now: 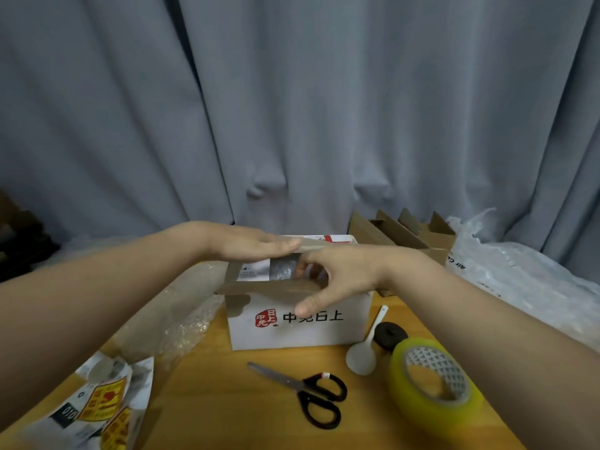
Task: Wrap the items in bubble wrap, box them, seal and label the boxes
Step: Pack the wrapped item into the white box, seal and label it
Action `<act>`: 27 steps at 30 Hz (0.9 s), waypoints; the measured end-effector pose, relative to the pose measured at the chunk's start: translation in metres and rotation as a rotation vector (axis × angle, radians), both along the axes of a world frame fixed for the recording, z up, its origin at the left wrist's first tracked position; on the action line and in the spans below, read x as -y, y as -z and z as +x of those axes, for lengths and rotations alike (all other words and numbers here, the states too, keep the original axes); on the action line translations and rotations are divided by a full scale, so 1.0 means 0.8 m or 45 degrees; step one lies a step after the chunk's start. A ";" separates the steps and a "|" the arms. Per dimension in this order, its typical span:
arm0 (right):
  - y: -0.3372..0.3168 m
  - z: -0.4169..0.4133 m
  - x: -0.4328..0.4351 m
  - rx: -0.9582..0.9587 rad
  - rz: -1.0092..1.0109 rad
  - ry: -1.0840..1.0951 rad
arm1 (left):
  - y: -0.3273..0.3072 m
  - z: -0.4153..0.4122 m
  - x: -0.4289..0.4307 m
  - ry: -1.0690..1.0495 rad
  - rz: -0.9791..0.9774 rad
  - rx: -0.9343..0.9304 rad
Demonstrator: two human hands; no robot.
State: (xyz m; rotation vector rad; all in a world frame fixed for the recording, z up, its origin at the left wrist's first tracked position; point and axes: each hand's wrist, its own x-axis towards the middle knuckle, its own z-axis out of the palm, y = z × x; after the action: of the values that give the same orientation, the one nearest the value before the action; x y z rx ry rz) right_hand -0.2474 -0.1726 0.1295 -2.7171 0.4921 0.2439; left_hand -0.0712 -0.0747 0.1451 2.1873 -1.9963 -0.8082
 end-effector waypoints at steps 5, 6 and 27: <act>0.000 0.008 0.007 0.337 -0.496 0.051 | 0.003 0.002 0.002 -0.115 -0.084 0.020; 0.001 0.009 0.007 0.361 -0.597 0.082 | 0.001 0.004 0.003 -0.171 -0.104 -0.011; 0.071 -0.005 0.038 0.754 -0.118 0.584 | 0.114 -0.060 0.037 -0.288 -0.514 0.652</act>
State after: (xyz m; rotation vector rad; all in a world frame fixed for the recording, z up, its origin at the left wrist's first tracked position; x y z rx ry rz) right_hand -0.2512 -0.2030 0.0727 -2.4919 0.9208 -0.6918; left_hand -0.1189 -0.1045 0.0543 2.4537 -1.8179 0.1944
